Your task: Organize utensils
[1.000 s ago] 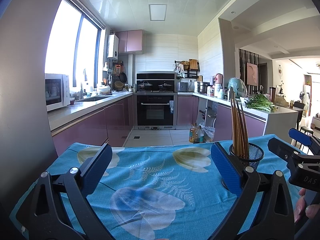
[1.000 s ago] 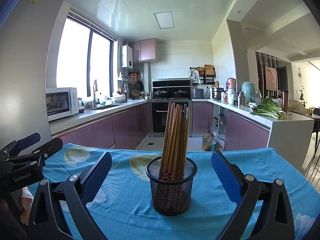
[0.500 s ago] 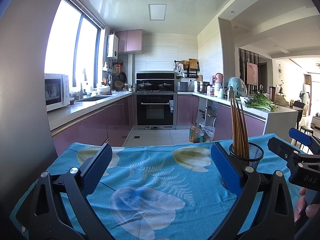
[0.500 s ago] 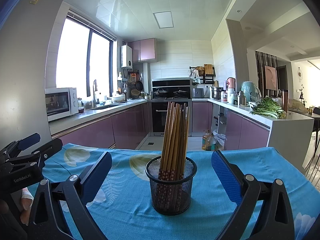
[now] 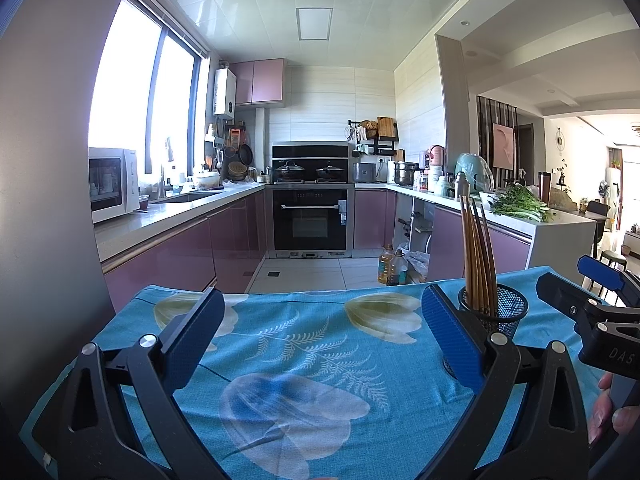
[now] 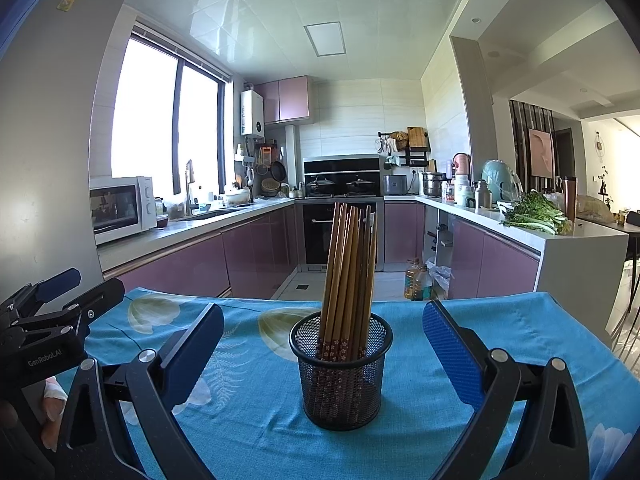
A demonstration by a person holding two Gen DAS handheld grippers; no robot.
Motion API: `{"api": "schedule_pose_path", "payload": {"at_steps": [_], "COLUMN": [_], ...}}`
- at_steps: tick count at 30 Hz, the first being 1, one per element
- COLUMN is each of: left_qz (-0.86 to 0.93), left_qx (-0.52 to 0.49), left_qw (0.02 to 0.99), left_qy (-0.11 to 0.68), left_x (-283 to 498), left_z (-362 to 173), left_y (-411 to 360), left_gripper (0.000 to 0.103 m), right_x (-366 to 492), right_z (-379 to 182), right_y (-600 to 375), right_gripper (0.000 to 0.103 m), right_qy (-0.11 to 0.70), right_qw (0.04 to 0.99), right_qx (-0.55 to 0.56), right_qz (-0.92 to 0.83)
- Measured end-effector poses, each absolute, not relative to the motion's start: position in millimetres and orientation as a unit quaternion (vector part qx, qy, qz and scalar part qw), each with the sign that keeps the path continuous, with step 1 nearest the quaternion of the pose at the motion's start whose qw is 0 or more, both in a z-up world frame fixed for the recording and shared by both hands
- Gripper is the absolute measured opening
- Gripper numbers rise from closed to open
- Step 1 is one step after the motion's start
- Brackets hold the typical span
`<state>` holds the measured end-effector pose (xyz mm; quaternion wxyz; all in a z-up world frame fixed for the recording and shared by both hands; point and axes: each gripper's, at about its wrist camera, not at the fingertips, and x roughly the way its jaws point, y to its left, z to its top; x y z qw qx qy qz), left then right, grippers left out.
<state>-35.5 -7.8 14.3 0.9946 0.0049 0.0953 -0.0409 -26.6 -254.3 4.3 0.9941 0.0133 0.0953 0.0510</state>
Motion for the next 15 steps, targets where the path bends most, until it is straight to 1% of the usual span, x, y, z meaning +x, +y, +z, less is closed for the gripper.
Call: {"api": "schedule_pose_path", "payload": {"at_steps": [15], "left_qz": [-0.042], "left_qx": [0.006], "left_qw": [0.994], "left_qy": [0.097], "left_x": [-34.7], "left_z": [12.1], "left_y": [-7.3], "left_gripper": [0.097], "right_x": [-26.4], "right_z": [2.7], "right_y": [-251.9], "right_gripper": [0.096], "right_qy": [0.097], "right_qw": [0.994], "right_qx": [0.014], "right_qz": [0.051]}}
